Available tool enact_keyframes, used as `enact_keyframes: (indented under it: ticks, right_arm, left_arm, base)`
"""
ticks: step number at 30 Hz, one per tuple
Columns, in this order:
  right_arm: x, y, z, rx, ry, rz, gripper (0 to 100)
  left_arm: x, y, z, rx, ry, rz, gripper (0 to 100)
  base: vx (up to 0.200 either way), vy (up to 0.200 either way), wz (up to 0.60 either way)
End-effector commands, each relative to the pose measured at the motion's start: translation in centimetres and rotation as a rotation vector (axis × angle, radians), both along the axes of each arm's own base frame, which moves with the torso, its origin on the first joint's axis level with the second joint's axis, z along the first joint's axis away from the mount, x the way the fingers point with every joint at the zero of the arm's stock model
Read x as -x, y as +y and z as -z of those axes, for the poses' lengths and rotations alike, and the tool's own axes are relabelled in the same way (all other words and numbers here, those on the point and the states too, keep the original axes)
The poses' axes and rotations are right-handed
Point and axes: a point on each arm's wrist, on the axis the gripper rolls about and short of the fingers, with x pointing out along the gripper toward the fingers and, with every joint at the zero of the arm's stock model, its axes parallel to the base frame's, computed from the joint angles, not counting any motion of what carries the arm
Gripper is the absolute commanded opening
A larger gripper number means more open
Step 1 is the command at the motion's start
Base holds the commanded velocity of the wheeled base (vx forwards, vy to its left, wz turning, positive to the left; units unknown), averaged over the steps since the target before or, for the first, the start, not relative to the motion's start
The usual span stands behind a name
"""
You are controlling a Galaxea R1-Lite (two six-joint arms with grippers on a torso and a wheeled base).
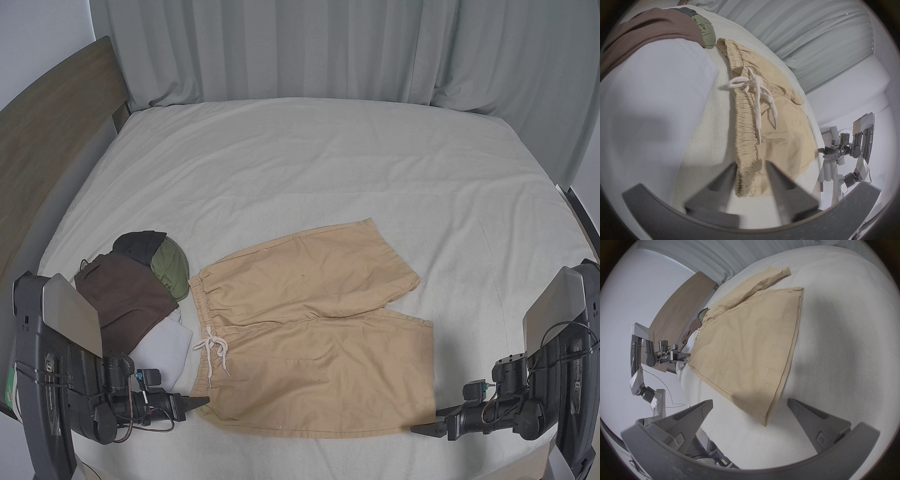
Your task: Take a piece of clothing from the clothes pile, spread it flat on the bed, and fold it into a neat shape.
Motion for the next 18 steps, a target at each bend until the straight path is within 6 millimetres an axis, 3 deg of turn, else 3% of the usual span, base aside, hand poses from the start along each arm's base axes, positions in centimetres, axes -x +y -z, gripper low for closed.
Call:
enact_keyframes:
  ticks: [1, 8, 18]
  right_arm:
    - [0.0, 0.0, 0.0, 0.000, 0.001, -0.001, 100]
    - [0.0, 0.0, 0.1, 0.000, 0.002, -0.001, 100]
    - [0.0, 0.0, 0.1, 0.000, 0.002, -0.001, 100]
  left_arm:
    - [0.1, 0.1, -0.1, 0.000, 0.002, -0.005, 100]
    - [1.5, 0.6, -1.5, 0.055, 0.011, 0.031, 100]
    - [1.2, 0.5, -1.1, 0.052, 0.016, 0.029, 100]
  base:
    - [0.000, 0.000, 0.00]
    - [0.000, 0.000, 0.00]
    - [0.000, 0.000, 0.00]
